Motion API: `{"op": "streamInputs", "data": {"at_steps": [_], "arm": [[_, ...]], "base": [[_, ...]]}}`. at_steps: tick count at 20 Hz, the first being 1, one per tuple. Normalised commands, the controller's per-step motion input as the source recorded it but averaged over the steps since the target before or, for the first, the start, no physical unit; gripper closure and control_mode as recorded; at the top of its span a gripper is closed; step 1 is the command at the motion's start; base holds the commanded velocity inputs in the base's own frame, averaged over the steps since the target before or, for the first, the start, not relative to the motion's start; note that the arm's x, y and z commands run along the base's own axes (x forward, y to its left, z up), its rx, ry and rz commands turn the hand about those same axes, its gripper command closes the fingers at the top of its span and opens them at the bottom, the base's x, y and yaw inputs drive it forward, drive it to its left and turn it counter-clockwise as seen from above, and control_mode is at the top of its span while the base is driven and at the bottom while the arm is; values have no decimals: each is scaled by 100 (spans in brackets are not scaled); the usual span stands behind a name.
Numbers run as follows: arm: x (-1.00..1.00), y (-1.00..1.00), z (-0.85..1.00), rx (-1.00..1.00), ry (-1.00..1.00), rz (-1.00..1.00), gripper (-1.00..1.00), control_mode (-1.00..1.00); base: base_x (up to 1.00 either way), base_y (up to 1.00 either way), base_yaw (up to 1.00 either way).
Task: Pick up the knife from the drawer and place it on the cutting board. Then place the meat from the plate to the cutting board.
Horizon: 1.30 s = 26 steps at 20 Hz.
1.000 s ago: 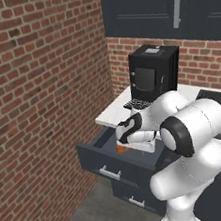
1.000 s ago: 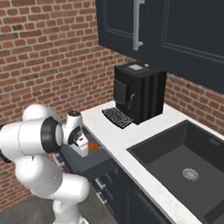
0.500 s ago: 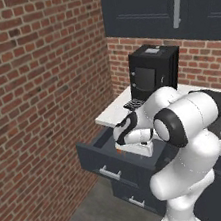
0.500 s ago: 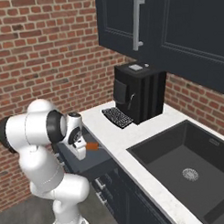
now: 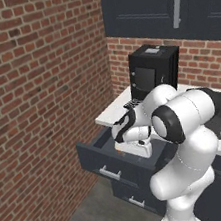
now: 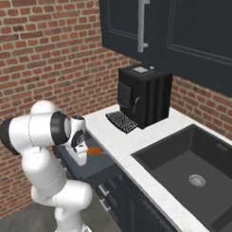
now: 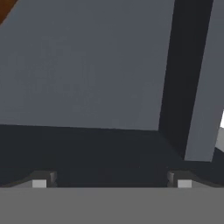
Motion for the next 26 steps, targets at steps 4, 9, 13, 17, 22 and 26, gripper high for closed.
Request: {"op": "streamInputs", "data": {"at_steps": [4,9,13,17,22,26], "arm": [[-37,11,0,1,2,-7,-100,-100],[-72,17,-17,2,6,-4,-100,-100],[-96,26,-22,4,6,-3,-100,-100],[-100,51,-24,2,3,-1,-100,-100],[-89,76,9,0,0,0,-100,-100],[-32,90,56,0,0,0,-100,-100]], "base": [[0,0,0],[0,0,0],[0,0,0],[0,0,0],[0,0,0],[0,0,0]]}}
